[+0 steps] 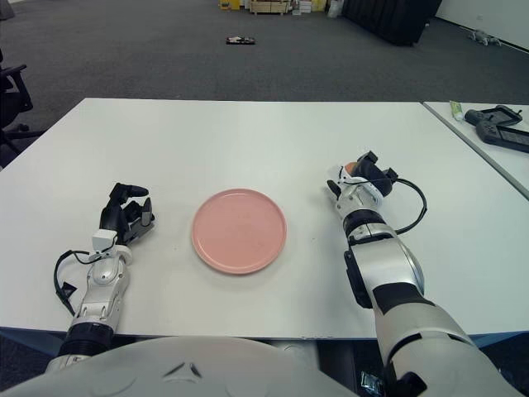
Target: Put the apple into the plate.
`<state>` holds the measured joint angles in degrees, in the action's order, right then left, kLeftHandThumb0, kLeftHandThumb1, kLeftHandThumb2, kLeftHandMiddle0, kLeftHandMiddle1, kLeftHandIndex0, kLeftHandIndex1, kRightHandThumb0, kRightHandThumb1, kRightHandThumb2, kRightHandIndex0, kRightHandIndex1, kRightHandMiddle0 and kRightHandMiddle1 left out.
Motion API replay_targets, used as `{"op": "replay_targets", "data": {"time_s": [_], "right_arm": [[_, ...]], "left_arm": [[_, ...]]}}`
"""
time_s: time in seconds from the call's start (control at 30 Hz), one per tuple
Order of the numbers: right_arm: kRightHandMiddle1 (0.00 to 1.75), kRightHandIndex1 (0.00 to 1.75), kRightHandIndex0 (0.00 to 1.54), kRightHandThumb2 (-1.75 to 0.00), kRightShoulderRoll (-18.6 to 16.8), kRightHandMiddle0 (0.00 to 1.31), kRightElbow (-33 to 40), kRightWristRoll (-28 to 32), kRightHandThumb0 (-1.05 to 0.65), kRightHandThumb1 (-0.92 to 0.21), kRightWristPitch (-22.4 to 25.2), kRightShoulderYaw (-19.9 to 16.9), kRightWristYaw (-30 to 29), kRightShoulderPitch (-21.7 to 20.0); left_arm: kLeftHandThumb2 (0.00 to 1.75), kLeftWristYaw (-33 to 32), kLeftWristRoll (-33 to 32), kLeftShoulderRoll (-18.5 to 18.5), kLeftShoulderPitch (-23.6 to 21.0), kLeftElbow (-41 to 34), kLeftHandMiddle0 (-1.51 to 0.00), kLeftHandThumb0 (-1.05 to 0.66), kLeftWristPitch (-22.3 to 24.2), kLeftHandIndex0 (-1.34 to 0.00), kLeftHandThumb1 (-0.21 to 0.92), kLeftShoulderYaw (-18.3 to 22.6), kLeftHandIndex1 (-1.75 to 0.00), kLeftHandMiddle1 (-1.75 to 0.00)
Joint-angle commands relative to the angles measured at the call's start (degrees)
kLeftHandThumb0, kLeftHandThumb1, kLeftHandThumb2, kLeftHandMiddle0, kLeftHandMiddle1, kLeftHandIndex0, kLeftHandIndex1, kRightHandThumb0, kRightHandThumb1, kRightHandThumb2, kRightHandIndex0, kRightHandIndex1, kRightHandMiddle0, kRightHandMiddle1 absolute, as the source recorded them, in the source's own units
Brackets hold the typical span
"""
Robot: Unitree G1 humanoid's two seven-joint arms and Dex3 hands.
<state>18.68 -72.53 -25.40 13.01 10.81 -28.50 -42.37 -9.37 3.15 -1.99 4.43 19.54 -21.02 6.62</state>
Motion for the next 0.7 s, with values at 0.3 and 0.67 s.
{"op": "replay_targets", "data": {"time_s": [0.3, 0.67], "right_arm": [[1.74, 1.5, 0.62, -1.18, -0.08, 0.44, -0.58, 0.31, -0.01, -0.36, -1.76, 0.02, -3.32, -1.27], [1.75, 1.72, 0.69, -1.43, -0.17, 0.44, -0.56, 0.65, -0.01, -0.23, -1.7, -0.32, -4.38, -1.82]], "left_arm": [[0.94, -0.33, 0.35, 0.31, 1.29, 0.82, -0.84, -0.4, 2.44, -0.38, 0.62, -0.08, -1.75, -1.75], [0.94, 0.12, -0.4, 0.34, 0.96, 1.25, -0.83, -0.4, 1.89, -0.38, 0.62, 0.15, -1.75, -1.75]]}}
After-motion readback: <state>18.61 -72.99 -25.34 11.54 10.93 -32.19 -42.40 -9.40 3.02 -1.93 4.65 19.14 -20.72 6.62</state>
